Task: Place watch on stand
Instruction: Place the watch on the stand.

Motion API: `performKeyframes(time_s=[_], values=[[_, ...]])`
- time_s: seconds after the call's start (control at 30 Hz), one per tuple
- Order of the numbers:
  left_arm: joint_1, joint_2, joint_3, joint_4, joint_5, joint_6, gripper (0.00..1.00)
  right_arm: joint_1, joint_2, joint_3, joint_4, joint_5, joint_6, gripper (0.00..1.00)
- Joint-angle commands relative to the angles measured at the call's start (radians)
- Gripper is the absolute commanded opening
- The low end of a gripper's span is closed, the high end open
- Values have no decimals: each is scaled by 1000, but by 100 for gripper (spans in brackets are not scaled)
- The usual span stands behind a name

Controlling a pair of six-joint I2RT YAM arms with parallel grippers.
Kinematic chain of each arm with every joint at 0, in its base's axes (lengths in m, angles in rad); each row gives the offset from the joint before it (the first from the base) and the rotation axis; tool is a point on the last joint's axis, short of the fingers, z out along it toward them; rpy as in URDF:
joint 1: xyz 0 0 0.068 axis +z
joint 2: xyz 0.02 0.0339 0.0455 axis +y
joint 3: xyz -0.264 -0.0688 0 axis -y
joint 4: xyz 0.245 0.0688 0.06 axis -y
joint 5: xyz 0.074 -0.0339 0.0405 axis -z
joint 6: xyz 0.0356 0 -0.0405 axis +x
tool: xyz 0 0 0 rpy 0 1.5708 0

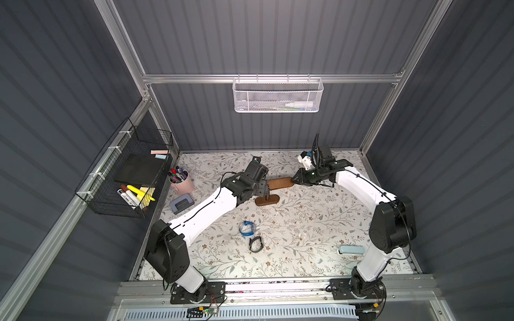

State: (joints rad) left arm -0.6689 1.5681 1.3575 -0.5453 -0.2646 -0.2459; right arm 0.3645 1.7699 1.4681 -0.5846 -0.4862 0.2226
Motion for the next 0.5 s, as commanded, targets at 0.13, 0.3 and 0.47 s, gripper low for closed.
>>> performKeyframes(time_s=[0.13, 0.3, 0.47], values=[[-6, 29, 22, -32, -47, 17, 69, -1, 17, 18, -22, -15, -16, 27], [-6, 38, 20, -30, -74, 13, 70, -1, 19, 19, -24, -17, -17, 27], [-6, 50, 23, -25, -91, 5, 70, -1, 21, 21, -24, -20, -18, 26]])
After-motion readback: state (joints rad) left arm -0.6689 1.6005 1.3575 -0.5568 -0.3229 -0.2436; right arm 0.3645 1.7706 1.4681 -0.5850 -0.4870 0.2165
